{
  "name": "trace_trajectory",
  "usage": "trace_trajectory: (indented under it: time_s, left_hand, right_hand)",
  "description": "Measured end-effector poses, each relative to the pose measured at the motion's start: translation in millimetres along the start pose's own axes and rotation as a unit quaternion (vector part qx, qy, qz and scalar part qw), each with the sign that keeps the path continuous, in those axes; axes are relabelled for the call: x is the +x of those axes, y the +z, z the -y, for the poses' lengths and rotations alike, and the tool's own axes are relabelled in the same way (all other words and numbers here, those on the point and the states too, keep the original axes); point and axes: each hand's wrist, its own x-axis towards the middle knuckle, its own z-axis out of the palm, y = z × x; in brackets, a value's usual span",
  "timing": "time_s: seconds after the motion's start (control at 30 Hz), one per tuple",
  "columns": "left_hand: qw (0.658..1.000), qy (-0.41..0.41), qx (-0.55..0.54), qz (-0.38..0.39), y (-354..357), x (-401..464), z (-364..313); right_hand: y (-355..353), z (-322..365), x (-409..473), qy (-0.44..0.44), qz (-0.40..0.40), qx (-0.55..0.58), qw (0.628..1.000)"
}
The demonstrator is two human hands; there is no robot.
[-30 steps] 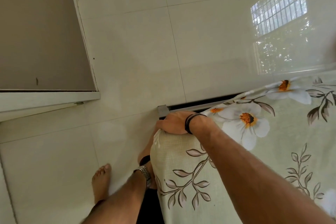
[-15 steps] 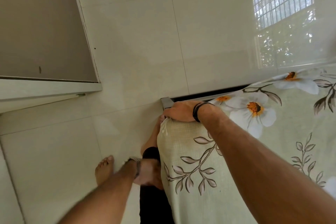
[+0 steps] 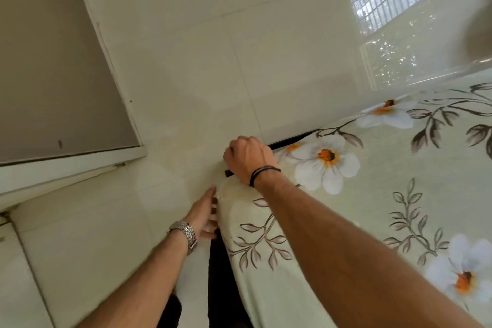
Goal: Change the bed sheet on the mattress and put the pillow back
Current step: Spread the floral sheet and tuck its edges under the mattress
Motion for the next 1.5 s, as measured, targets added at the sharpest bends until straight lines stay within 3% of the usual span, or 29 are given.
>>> trace_trajectory:
  time_s: [0.07,0.13,0.2,0.27,0.37,0.43,0.5,0.6,0.63,0.7,0.77,0.8,0.87,0.93,1.0,1.1,1.17,1.23,1.3,1.37,1.43,1.5]
  left_hand:
    - [0.974,0.15,0.099,-0.139,0.6,-3.0,-26.6]
    - [0.921,0.295,0.166,-0.191,15.8,-13.7,-61.4]
    - [0.857,0.426,0.245,-0.154,54.2,-35.9,-93.8]
    - [0.802,0.488,0.336,-0.073,105.1,-55.3,-111.6]
    - [0.804,0.395,0.442,0.056,166.2,-55.0,-107.3]
    - [0.788,0.327,0.522,0.012,184.6,-44.1,-101.0]
    - [0.78,0.297,0.549,-0.042,194.0,-41.2,-106.8]
    - [0.795,0.223,0.564,-0.031,207.3,-43.7,-126.8]
    - [0.783,0.19,0.592,-0.016,207.9,-37.9,-135.1]
    - [0.724,0.126,0.678,0.0,207.5,-27.5,-155.4]
    - [0.622,0.113,0.774,0.001,224.1,-14.7,-189.8]
    - [0.587,0.146,0.797,-0.01,243.5,-15.8,-210.1]
    - [0.567,0.262,0.78,-0.033,305.9,-27.7,-255.7]
    - [0.549,0.368,0.75,0.009,394.8,-42.7,-295.9]
    - [0.434,0.498,0.749,0.059,475.0,-54.6,-312.0]
    - [0.215,0.61,0.739,0.191,577.7,-84.2,-290.2]
    - [0.13,0.619,0.73,0.26,613.3,-95.1,-258.7]
    - [0.023,0.588,0.746,0.311,645.5,-85.0,-209.6]
    - [-0.052,0.563,0.764,0.312,660.2,-54.3,-181.8]
    - [-0.097,0.575,0.764,0.276,663.7,-11.2,-181.3]
    - [-0.123,0.607,0.743,0.252,660.7,16.1,-191.5]
    - [-0.124,0.616,0.732,0.262,661.1,22.3,-189.2]
  right_hand:
    - [-14.9,-10.5,-5.2,0.003,-0.055,0.008,0.998]
    - [-32.6,-39.4,-11.9,0.023,-0.069,0.001,0.997]
    - [-47.8,-79.1,-22.2,0.04,-0.102,-0.018,0.994]
    - [-61.6,-118.8,-35.9,0.071,-0.167,-0.053,0.982]
    - [-80.6,-175.8,-61.7,0.182,-0.237,-0.061,0.952]
    - [-86.3,-205.9,-78.4,0.234,-0.226,-0.02,0.945]
    - [-85.9,-221.7,-85.8,0.216,-0.167,0.044,0.961]
    - [-90.1,-225.7,-83.2,0.164,-0.057,0.111,0.979]
    - [-95.0,-228.1,-80.8,0.16,-0.035,0.128,0.978]
    - [-106.9,-233.1,-76.7,0.159,0.005,0.16,0.974]
    - [-120.5,-238.1,-70.1,0.174,0.054,0.233,0.955]
    - [-131.2,-238.8,-68.5,0.185,0.081,0.297,0.933]
    - [-157.0,-248.6,-59.8,0.21,0.069,0.419,0.881]
    - [-181.9,-268.9,-59.9,0.301,-0.097,0.485,0.815]
    - [-196.2,-296.3,-71.0,0.447,-0.331,0.46,0.692]
    - [-175.3,-349.3,-105.6,0.603,-0.527,0.396,0.448]
    - [-145.9,-368.4,-126.8,0.665,-0.561,0.348,0.349]
    - [-93.9,-374.6,-148.7,0.754,-0.506,0.329,0.259]
    - [-45.2,-360.4,-154.6,0.795,-0.398,0.386,0.245]
    - [-7.6,-343.1,-144.4,0.797,-0.306,0.422,0.305]
    - [8.8,-338.3,-130.9,0.801,-0.281,0.399,0.346]
    - [7.3,-340.4,-126.0,0.831,-0.266,0.35,0.341]
